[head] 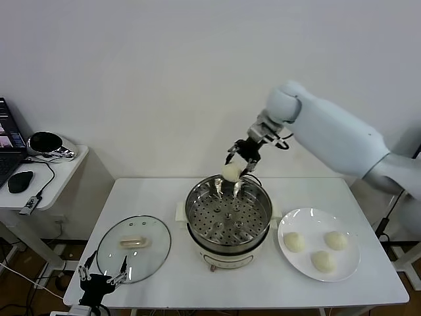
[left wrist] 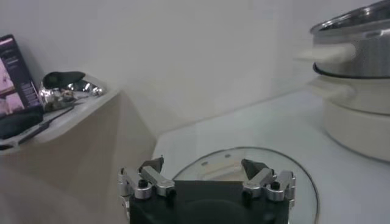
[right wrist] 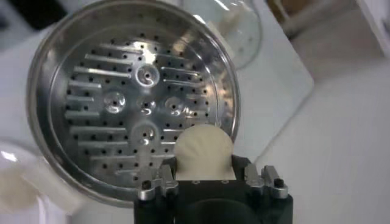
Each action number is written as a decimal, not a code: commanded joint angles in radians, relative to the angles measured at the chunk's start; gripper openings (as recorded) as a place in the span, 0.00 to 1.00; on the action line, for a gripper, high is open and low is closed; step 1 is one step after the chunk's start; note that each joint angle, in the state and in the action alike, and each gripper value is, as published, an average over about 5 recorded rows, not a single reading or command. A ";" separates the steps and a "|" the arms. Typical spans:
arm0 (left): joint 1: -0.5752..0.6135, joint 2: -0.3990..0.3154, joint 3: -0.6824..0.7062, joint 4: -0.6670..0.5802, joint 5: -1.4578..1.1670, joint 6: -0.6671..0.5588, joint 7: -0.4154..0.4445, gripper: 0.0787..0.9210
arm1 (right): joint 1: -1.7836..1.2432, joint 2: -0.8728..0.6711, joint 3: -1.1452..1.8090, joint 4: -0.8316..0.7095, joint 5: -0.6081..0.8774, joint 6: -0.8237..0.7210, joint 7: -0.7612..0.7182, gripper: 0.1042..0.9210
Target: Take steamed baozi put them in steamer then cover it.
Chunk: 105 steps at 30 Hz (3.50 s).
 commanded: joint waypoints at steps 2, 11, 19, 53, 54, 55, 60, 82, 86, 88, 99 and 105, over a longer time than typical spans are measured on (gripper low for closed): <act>0.000 -0.006 -0.012 0.004 0.000 0.000 -0.001 0.88 | 0.007 0.091 -0.076 -0.011 -0.239 0.272 0.075 0.57; -0.003 -0.004 -0.023 0.005 -0.014 0.005 0.003 0.88 | -0.038 0.127 -0.086 -0.052 -0.324 0.271 0.126 0.57; -0.011 -0.002 -0.018 0.018 -0.021 0.005 0.004 0.88 | -0.084 0.142 -0.075 -0.115 -0.351 0.271 0.151 0.57; -0.026 -0.005 -0.011 0.040 -0.018 0.002 0.007 0.88 | -0.101 0.071 -0.025 -0.020 -0.134 0.025 0.043 0.82; -0.026 -0.004 -0.011 0.040 -0.018 0.002 0.008 0.88 | -0.089 0.047 -0.018 0.018 -0.094 -0.030 0.023 0.85; -0.025 -0.004 -0.012 0.040 -0.018 0.003 0.009 0.88 | -0.076 0.021 -0.011 0.056 -0.060 -0.088 0.006 0.86; -0.026 -0.001 -0.009 0.034 -0.019 0.007 0.014 0.88 | 0.012 -0.140 -0.018 0.202 0.085 -0.364 -0.044 0.88; -0.001 0.004 0.017 -0.012 -0.067 0.046 0.033 0.88 | -0.164 -0.739 0.072 0.582 0.102 -0.989 0.031 0.88; 0.011 -0.001 0.016 -0.018 -0.064 0.045 0.032 0.88 | -0.322 -0.743 0.175 0.587 0.051 -0.982 0.058 0.88; 0.016 -0.004 0.015 -0.020 -0.062 0.045 0.031 0.88 | -0.398 -0.739 0.215 0.586 0.030 -0.976 0.067 0.88; 0.023 -0.018 0.010 -0.012 -0.052 0.045 0.032 0.88 | -0.639 -0.654 0.303 0.499 -0.070 -0.909 0.190 0.88; 0.021 -0.015 0.006 -0.003 -0.049 0.045 0.033 0.88 | -0.677 -0.585 0.313 0.418 -0.086 -0.899 0.231 0.88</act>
